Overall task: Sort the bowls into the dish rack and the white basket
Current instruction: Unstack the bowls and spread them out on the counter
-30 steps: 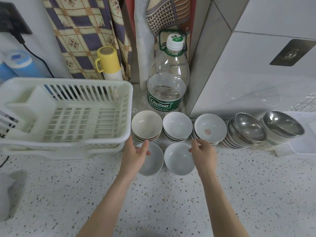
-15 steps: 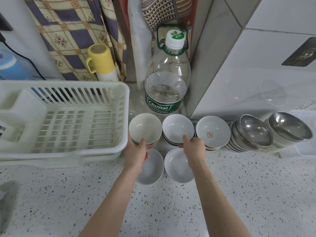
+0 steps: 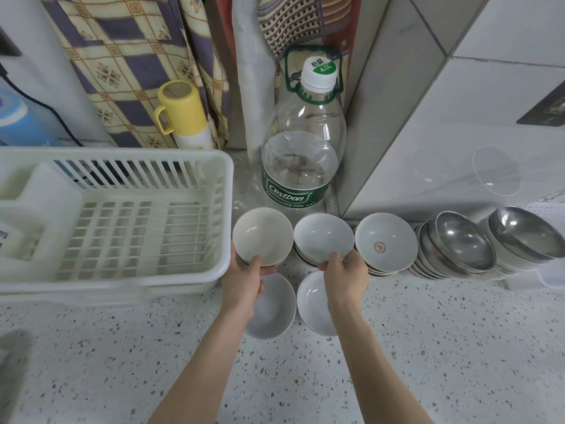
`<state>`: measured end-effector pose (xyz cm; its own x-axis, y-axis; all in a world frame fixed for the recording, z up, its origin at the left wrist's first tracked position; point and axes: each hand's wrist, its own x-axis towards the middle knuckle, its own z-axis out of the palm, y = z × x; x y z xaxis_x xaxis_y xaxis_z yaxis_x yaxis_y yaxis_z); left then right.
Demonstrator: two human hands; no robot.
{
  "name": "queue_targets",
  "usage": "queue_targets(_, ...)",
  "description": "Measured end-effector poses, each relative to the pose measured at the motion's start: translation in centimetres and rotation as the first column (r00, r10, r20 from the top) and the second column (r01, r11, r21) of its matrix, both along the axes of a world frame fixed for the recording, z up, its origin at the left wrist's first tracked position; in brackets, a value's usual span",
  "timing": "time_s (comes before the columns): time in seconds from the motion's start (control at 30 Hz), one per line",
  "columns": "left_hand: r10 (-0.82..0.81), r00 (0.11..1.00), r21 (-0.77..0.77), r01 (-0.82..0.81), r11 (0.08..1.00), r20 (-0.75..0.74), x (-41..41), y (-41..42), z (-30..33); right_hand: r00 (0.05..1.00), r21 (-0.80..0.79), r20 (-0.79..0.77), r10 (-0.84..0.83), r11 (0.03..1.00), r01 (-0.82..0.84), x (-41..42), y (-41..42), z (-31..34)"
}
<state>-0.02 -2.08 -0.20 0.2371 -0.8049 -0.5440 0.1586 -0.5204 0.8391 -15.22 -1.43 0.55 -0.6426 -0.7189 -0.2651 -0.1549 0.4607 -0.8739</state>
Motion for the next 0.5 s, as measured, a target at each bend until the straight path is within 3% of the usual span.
queue_targets(0.5, 0.038, 0.994, -0.073, -0.046, 0.996, -0.103, -0.3, 1.0, 1.8, 0.97, -0.142, 0.226, -0.085, 0.983, 0.119, 0.3, 2.4, 1.1)
